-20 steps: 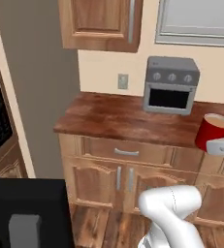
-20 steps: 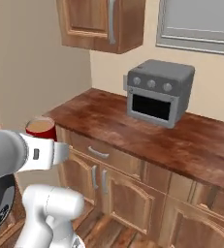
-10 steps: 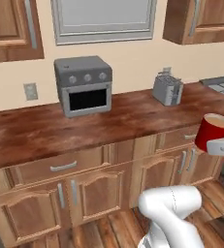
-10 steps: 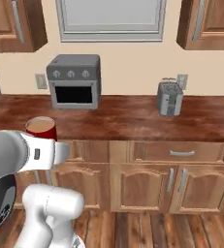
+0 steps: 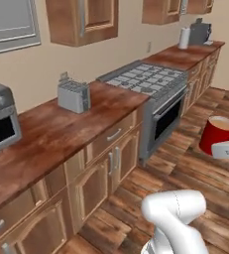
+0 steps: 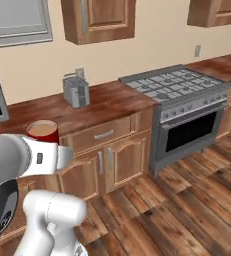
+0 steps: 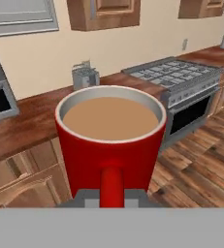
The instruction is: Pick the cup of tea, navigate to the dining table, and place it on the saucer.
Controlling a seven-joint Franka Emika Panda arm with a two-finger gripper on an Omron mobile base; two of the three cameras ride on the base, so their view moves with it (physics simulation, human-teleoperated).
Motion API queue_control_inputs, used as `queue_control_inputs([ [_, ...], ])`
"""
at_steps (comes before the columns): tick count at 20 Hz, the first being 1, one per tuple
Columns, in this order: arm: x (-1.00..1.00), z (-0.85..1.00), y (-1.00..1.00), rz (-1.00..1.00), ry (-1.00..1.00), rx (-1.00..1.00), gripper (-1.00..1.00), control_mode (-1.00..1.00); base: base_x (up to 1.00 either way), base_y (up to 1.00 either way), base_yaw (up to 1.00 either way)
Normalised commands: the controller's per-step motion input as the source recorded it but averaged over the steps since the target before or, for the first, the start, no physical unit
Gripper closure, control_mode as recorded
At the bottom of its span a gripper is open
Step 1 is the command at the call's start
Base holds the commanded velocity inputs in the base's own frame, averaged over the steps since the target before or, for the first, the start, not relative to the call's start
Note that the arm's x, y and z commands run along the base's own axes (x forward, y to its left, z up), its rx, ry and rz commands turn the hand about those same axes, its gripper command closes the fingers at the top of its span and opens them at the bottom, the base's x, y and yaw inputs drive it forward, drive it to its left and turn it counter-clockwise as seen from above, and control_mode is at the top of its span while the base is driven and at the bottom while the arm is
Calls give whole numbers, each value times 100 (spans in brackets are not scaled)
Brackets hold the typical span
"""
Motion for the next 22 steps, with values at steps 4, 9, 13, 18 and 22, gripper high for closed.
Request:
queue_control_inputs([
  [4,0,0,0,0,0,0,100,100,-24,0,-91],
  [9,0,0,0,0,0,0,100,100,-24,0,-90],
  [13,0,0,0,0,0,0,100,100,-23,0,-89],
  [18,0,0,0,0,0,0,100,100,-18,0,-87],
  [22,0,0,0,0,0,0,100,100,-4,5,-79],
])
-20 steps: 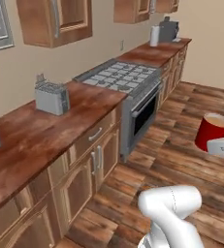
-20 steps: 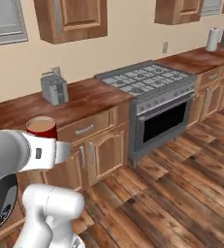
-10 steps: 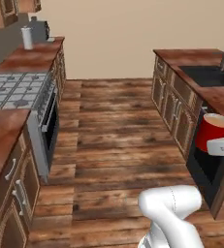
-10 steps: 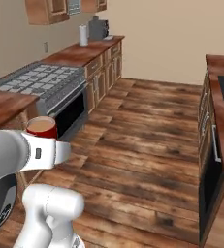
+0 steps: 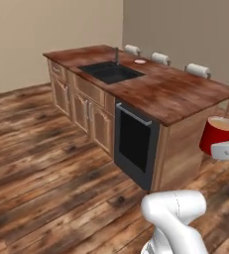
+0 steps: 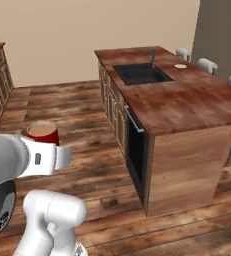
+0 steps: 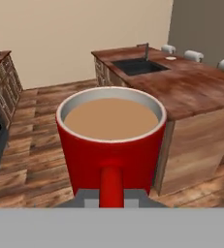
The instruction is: Pick the cup of tea, navigate to the dining table, and place it on the saucer.
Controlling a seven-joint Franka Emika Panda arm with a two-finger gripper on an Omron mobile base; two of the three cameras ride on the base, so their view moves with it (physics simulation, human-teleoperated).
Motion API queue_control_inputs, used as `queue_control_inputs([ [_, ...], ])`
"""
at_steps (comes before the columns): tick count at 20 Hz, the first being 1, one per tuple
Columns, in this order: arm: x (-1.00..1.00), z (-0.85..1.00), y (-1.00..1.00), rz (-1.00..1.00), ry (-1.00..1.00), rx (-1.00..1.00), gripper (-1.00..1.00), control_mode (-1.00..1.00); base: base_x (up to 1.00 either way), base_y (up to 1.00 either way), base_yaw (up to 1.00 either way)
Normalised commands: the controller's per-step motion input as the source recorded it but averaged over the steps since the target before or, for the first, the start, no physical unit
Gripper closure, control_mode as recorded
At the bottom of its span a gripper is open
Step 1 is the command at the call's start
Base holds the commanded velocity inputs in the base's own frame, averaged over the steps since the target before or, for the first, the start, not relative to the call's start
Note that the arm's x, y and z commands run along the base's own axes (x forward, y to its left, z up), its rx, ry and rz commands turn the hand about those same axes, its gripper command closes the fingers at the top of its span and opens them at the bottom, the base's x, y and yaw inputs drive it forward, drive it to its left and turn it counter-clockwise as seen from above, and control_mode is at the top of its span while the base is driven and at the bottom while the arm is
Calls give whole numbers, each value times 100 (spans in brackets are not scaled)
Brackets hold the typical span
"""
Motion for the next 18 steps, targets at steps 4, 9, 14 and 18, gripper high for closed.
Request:
queue_control_inputs([
  [4,0,0,0,0,0,0,100,100,11,2,-58],
  [9,0,0,0,0,0,0,100,100,46,-7,-35],
  [14,0,0,0,0,0,0,100,100,62,-22,-14],
  [18,0,0,0,0,0,0,100,100,68,-29,0],
])
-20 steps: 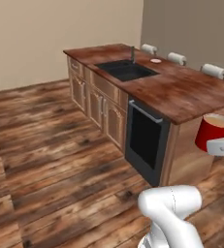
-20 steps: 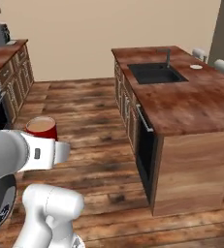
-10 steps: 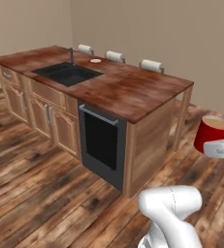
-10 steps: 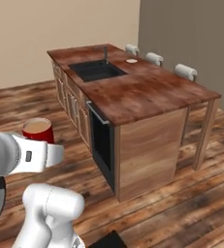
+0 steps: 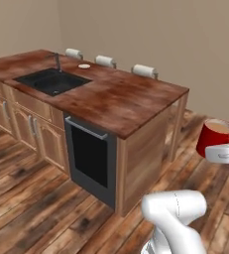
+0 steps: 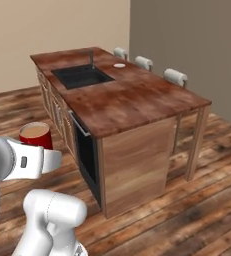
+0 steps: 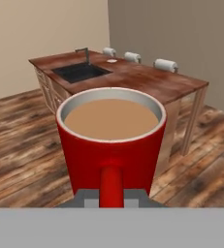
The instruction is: Pick the cup of tea, navigate to the dining table, and place it on the saucer.
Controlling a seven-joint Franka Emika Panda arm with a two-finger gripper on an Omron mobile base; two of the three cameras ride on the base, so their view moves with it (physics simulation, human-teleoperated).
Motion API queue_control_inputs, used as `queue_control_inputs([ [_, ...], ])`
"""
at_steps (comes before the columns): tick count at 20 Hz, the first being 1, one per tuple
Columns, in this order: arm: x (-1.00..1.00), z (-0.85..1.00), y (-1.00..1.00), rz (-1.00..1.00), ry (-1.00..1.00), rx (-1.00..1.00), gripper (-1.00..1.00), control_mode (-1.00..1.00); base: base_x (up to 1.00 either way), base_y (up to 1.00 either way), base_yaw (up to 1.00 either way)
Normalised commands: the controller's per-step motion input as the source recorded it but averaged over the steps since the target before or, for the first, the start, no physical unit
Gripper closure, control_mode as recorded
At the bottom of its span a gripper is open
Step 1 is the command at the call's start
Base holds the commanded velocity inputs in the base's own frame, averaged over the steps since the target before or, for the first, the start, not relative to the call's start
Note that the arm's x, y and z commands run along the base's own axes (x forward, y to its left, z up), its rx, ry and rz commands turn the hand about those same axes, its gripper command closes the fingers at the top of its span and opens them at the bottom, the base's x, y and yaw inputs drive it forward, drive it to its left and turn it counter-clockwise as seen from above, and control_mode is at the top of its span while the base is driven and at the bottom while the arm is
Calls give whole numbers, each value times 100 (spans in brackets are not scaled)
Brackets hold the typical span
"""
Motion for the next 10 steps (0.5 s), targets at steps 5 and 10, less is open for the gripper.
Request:
queue_control_inputs([
  [5,0,0,0,0,0,0,100,100,75,-34,1],
  [10,0,0,0,0,0,0,100,100,82,-35,6],
])
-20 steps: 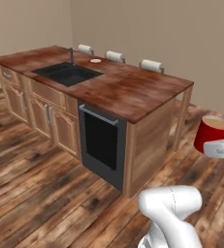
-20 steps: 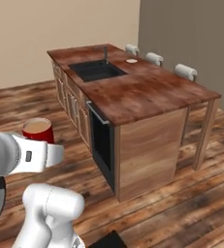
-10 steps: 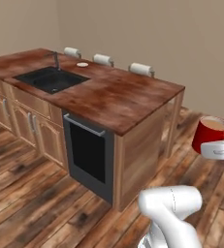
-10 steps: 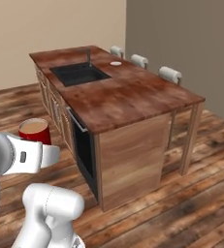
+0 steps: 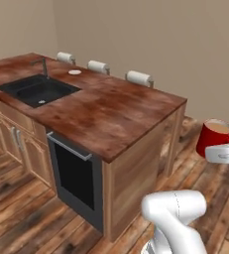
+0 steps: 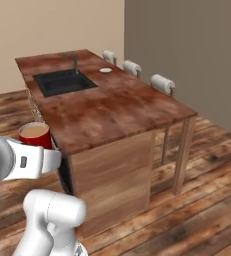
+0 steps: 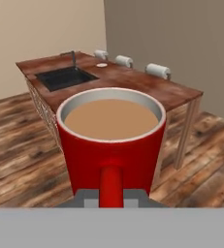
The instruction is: Pick the cup of tea, navigate to the dining table, and place it on the saucer.
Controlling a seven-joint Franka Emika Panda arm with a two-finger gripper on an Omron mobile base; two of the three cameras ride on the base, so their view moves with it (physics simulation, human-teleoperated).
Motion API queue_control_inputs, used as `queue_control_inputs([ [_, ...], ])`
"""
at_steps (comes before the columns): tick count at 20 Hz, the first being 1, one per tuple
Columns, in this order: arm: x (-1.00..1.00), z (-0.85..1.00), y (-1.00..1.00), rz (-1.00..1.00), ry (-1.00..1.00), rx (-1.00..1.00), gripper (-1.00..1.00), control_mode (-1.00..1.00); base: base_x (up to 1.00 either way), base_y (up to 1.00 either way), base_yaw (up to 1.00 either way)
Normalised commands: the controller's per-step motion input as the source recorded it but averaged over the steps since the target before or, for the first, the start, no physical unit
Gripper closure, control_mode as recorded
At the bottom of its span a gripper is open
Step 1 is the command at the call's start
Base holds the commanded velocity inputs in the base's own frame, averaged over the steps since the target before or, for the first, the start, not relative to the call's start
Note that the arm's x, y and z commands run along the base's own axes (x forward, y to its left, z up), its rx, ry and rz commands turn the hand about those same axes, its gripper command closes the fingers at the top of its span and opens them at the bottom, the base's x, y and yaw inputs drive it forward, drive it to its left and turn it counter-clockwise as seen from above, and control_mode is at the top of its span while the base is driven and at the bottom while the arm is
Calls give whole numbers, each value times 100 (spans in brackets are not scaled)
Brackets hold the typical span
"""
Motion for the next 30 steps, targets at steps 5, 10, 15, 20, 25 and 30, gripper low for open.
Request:
queue_control_inputs([
  [5,0,0,0,0,0,0,100,100,80,-37,9],
  [10,0,0,0,0,0,0,100,100,81,-39,12],
  [15,0,0,0,0,0,0,100,100,81,-44,15],
  [20,0,0,0,0,0,0,100,100,73,-53,18],
  [25,0,0,0,0,0,0,100,100,67,-57,20],
  [30,0,0,0,0,0,0,100,100,68,-57,21],
])
